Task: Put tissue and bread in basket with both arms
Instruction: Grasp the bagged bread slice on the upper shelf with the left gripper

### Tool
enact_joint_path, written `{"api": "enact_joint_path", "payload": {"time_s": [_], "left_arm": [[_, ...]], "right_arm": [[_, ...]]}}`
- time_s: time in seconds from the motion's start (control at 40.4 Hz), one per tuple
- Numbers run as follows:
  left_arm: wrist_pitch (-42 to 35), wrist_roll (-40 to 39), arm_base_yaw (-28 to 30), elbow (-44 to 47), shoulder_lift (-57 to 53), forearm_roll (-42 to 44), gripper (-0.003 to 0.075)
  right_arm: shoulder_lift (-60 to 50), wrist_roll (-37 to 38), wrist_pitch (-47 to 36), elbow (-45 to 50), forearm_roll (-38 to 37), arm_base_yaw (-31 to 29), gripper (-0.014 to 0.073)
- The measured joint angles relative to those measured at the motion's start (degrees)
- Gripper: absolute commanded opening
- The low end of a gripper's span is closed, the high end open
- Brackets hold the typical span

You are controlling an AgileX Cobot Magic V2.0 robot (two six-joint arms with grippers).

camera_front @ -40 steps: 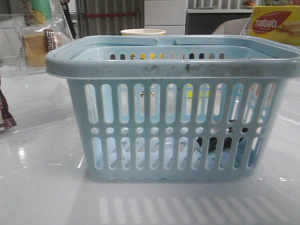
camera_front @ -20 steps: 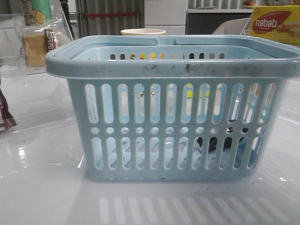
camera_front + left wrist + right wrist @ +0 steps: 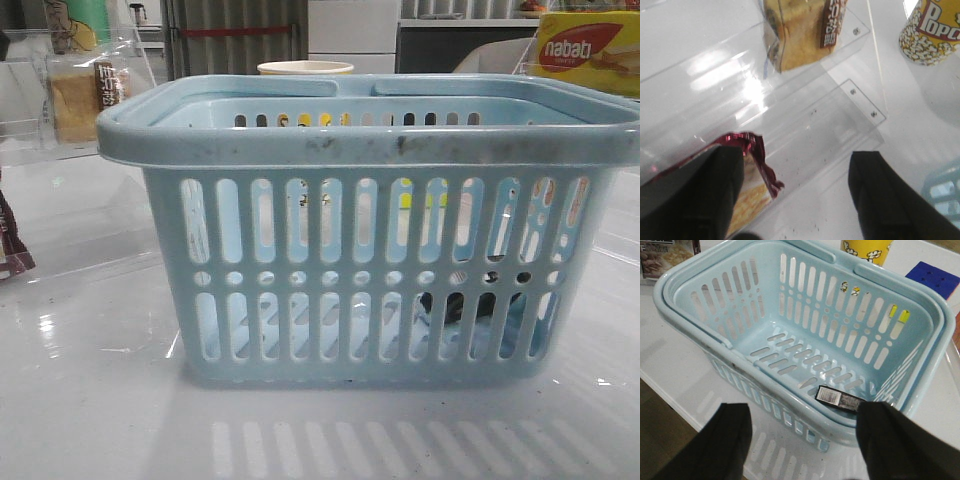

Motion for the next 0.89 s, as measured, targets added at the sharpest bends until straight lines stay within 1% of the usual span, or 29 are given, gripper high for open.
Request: {"api": "enact_joint_path", "payload": {"time_s": [0.223,0.47,0.618,0.791,0.841,0.89], "left_arm": [[-5.76,0.13,0.00,-8.60,10.62,0.26,0.0510],[-7.65,0.17,0.00,-15.94,19.48,2.58,0.0510],[-9.24,0.26,0.00,-18.20,23.69,0.83,0.0510],[-13.77,0.26,0.00,-18.95,26.02,-3.68,0.0508],[-14.55,0.26,0.00,-18.97,26.28,-4.12,0.0496],[-15.25,0.26,0.00,-18.97,26.40,-4.52,0.0465]], "right_arm": [[0.00,0.00,0.00,0.00,0.00,0.00,0.0550],[0.00,0.00,0.00,0.00,0.00,0.00,0.0550],[0.00,0.00,0.00,0.00,0.00,0.00,0.0550],[0.00,0.00,0.00,0.00,0.00,0.00,0.0550],[0.00,0.00,0.00,0.00,0.00,0.00,0.0550],[0.00,0.00,0.00,0.00,0.00,0.00,0.0550]]}}
